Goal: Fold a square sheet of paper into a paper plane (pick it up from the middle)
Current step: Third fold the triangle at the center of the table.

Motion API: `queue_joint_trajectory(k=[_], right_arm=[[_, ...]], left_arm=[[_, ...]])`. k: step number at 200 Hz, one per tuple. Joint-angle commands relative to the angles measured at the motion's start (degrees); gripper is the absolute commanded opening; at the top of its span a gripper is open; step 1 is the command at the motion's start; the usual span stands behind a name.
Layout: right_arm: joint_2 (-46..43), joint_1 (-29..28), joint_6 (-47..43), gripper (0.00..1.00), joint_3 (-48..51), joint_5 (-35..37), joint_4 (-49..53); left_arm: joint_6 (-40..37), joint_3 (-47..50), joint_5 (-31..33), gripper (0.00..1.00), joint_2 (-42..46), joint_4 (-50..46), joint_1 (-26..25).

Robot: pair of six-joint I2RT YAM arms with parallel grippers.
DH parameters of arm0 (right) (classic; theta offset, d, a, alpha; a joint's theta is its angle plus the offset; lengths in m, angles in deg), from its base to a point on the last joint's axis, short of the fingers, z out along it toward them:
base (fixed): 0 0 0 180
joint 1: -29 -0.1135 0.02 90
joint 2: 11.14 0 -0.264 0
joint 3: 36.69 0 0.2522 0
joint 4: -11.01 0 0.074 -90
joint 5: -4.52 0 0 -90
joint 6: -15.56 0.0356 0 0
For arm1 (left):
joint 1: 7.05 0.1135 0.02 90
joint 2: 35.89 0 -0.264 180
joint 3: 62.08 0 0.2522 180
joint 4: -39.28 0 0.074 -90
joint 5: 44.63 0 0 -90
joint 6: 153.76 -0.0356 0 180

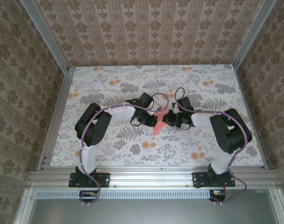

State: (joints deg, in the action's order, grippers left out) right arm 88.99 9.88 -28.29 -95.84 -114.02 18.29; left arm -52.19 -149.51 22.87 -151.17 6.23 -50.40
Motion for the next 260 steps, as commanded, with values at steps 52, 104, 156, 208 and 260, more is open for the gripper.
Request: queue_joint_trajectory(k=[52, 104, 156, 208, 260], right_arm=[[4.66, 1.24, -0.74, 0.06, 0.21, 1.38, -0.22], [0.27, 2.87, -2.51, 0.06, -2.10, -2.06, 1.37], [4.79, 4.14, -3.69, 0.06, -3.31, -1.60, 1.93], [5.81, 4.31, -4.46, 0.06, -2.64, 1.53, 4.04], [1.08, 4.84, -6.92, 0.07, -6.60, -1.29, 7.39]], left_arm=[[-0.15, 0.12, 3.17, 0.00, -2.24, -3.91, 0.37], [-0.23, 0.08, 3.34, 0.00, -2.40, -4.20, 0.38], [-0.04, -0.25, 3.28, 0.00, -2.44, -4.26, 0.37], [-0.10, -0.07, 3.46, 0.00, -2.18, -4.53, 0.38], [-0.14, 0.13, 3.52, 0.00, -2.04, -4.62, 0.41]])
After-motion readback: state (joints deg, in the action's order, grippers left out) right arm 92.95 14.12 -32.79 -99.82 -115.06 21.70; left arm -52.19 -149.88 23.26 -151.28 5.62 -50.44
